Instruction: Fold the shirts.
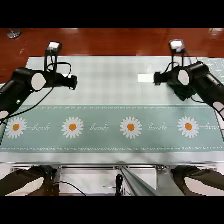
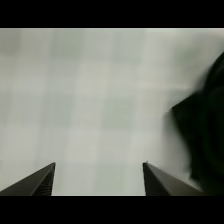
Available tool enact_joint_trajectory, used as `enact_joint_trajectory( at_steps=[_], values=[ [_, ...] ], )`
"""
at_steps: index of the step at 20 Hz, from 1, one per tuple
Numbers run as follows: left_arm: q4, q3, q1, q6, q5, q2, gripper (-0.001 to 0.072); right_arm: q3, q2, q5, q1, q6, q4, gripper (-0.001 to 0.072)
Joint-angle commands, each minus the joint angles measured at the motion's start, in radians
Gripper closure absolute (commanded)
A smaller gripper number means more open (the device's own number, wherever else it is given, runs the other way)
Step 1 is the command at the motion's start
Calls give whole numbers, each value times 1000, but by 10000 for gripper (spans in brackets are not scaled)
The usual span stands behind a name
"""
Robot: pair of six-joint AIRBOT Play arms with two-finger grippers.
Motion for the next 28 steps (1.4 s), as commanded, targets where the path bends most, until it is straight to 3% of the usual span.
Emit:
enact_joint_trajectory(
  at_steps=[1, 4, 5, 7, 10, 12, 13, 14, 17, 19, 20, 22, 25, 28],
  values=[
    [108, 0, 37, 5, 256, -10, 5, 48, -74, -211, -137, 264, -305, 83],
    [103, 0, 69, -10, 261, -24, 5, 160, -220, -153, -323, 327, -220, 84],
    [103, 0, 70, -10, 244, -32, 5, 185, -264, -146, -362, 304, -171, 85],
    [103, 0, 70, -14, 189, -46, 5, 226, -336, -114, -411, 159, -72, 86],
    [103, 0, 70, -79, 80, -61, 5, 238, -400, -16, -441, 141, 0, 87],
    [102, 0, 70, -105, 10, -66, 5, 238, -412, 34, -445, 63, 87, 127],
    [102, 0, 70, -104, -21, -66, 5, 239, -407, 55, -445, -15, 143, 360],
    [102, 5, 75, -103, -61, -65, 5, 249, -395, 87, -445, -92, 194, 689],
    [100, 65, 115, -103, -232, -56, 5, 349, -317, 160, -445, -209, 300, 680],
    [47, 113, 156, -188, -330, -13, 7, 430, -223, 187, -441, -252, 360, 680],
    [-21, 119, 167, -213, -343, 34, 7, 446, -165, 189, -434, -276, 413, 680],
    [-101, 103, 147, -181, -335, 146, 7, 455, -35, 152, -398, -352, 468, 680],
    [-100, -23, 87, -148, -346, 330, 7, 529, 137, 153, -337, -423, 465, 681],
    [-108, -164, 71, -235, -387, 518, 7, 566, 289, 192, -248, -481, 467, 681]
  ],
)
